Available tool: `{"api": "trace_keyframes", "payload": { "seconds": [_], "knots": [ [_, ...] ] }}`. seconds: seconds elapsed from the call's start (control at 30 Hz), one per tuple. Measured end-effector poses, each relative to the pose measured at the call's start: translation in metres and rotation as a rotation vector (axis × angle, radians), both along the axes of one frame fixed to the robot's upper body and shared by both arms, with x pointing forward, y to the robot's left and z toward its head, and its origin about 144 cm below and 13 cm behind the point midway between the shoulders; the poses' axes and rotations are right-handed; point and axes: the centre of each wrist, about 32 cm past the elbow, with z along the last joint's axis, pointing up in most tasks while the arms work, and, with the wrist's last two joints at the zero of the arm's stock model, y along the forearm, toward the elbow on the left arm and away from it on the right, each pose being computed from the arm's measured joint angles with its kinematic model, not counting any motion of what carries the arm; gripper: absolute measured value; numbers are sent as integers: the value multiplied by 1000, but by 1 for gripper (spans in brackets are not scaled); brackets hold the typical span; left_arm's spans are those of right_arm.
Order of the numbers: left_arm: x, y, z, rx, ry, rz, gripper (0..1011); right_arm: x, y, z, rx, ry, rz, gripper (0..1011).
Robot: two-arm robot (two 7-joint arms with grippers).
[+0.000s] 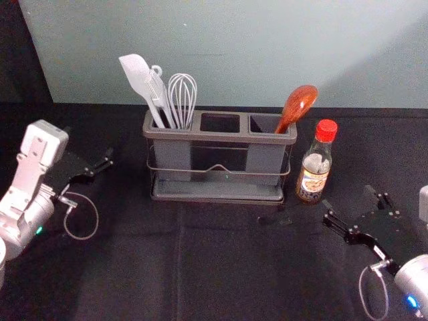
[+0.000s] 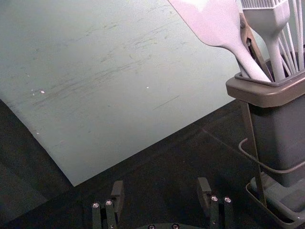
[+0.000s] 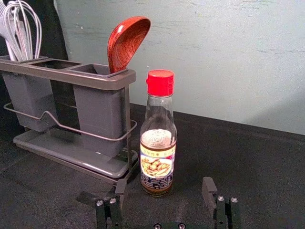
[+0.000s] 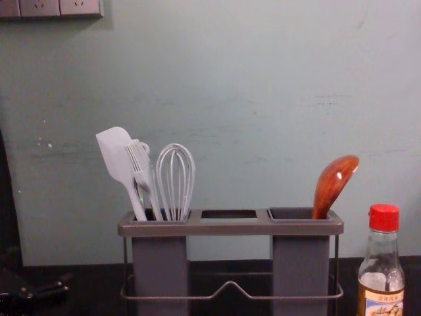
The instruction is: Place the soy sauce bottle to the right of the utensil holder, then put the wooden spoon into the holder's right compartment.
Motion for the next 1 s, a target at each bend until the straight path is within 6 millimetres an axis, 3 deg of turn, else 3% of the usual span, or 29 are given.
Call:
{"api": "trace_keyframes", "payload": {
  "seconds": [1.0],
  "knots": [
    [0,0,0,0,0,0,1005,0,0,0,-1,-2,1,1002]
  ]
}}
